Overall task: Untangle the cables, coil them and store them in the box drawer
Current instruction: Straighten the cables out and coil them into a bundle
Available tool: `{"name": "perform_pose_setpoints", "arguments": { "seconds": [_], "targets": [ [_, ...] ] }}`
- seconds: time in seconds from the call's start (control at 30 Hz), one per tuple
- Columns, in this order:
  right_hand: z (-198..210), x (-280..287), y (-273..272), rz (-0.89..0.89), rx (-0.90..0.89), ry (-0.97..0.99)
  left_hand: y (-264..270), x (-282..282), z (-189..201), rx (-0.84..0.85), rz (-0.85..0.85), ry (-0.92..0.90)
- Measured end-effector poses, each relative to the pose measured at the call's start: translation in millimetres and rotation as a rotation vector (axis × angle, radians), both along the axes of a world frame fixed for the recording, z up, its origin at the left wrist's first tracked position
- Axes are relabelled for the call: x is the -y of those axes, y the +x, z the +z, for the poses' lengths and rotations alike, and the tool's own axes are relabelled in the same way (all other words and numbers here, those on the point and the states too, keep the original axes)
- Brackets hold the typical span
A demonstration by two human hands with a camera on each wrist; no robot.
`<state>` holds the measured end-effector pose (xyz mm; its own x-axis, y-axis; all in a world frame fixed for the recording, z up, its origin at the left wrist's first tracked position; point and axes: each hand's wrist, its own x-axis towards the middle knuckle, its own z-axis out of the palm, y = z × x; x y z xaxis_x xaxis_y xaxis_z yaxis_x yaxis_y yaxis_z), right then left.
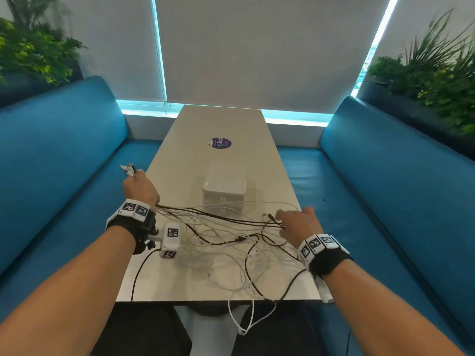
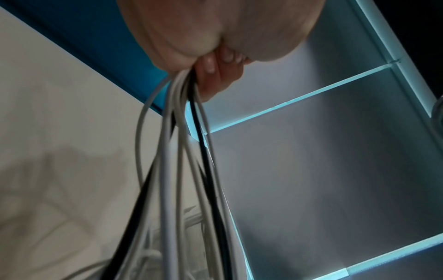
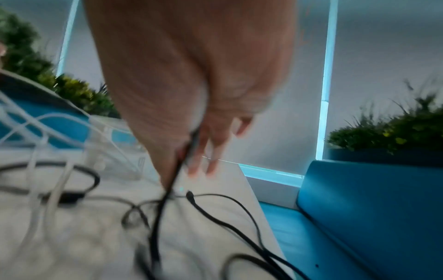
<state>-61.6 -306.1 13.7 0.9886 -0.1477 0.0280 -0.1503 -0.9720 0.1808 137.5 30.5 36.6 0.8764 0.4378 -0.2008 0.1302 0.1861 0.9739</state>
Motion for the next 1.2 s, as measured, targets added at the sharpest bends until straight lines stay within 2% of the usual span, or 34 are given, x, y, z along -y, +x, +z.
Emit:
{"name": "perform_pose_setpoints", "arguments": {
  "seconds": [0.1,0.17,0.23,0.27,0.33,0.43,0.5,0.67,0.77,0.83,0.93,1.1,1.2],
  "targets": [
    [-1,-13,0,0.239,0.150,-0.013,16,-15,-18,-0.010,-0.041,0.131],
    [2,-27,-1,0.282,0.241,0.033,16,-19,-19,-0.012,-0.026,0.158],
    [4,-41,1,0.295,0.293,0.064,6,-18,-12,-0.033,0.027,0.077],
    [4,-47,1,0.313,0.271,0.052,2,-17,-12,-0.039,0.045,0.038],
    [-2,-57,3,0.338,0.100,0.016,-5,-15,-9,-0.037,0.040,0.034],
    [-20,-63,2,0.165,-0.151,0.093,-13,-9,-6,-0.027,0.011,0.016],
    [-31,-64,2,0.039,-0.168,0.094,-14,-8,-3,-0.016,-0.015,0.004],
    [-26,-63,6,-0.090,-0.212,-0.092,-8,-17,0,0.039,0.031,0.023],
    [-24,-51,6,-0.167,-0.181,-0.009,-6,-17,4,0.037,0.034,-0.023],
    [-20,-48,7,-0.179,-0.124,0.110,-3,-14,4,0.040,0.044,-0.090],
    [-16,-59,8,-0.198,-0.145,0.238,0,-10,-3,0.026,0.041,-0.064],
    [-33,-76,7,-0.153,-0.213,0.132,11,-13,-12,0.015,-0.019,0.008],
    [-38,-75,10,-0.165,-0.218,0.149,-1,-8,3,-0.001,0.021,-0.079]
  ]
}}
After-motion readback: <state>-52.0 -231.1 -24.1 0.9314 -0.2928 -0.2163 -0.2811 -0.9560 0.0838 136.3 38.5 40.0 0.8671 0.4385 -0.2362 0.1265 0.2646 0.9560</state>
